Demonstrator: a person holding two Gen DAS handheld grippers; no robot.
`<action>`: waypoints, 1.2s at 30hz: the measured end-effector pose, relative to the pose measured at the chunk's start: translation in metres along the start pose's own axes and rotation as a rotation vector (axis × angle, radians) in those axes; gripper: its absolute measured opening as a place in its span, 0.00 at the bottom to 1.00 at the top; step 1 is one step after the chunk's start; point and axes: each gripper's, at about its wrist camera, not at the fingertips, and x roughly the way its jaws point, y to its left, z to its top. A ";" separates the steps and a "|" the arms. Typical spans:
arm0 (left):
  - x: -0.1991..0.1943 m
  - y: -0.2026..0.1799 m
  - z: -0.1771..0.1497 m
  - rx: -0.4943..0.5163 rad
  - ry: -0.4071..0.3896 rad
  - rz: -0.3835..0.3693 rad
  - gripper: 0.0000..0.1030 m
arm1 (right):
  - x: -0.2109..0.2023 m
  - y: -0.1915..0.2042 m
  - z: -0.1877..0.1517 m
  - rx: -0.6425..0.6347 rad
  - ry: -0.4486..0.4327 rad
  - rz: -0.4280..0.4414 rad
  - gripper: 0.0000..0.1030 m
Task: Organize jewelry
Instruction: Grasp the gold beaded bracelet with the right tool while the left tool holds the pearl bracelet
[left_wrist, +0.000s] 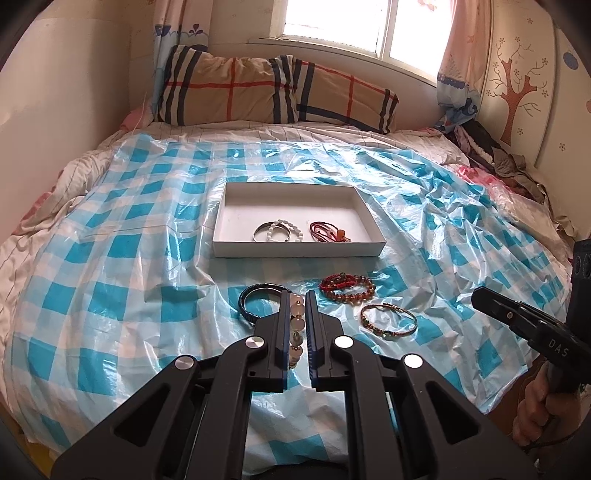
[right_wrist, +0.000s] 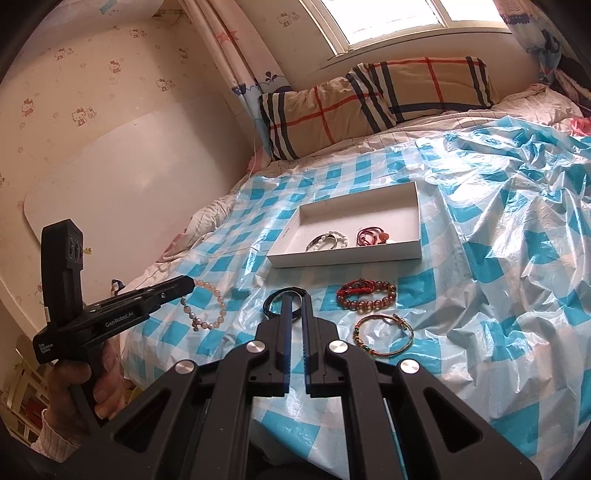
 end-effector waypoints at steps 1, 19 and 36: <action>0.001 0.003 -0.001 -0.006 0.002 0.000 0.07 | 0.002 -0.005 -0.001 0.003 0.004 -0.012 0.06; 0.038 0.012 -0.008 -0.032 0.063 -0.015 0.07 | 0.121 -0.081 -0.031 -0.038 0.324 -0.256 0.10; 0.058 0.019 0.000 -0.044 0.066 -0.028 0.07 | 0.067 -0.032 0.029 -0.005 0.072 -0.038 0.04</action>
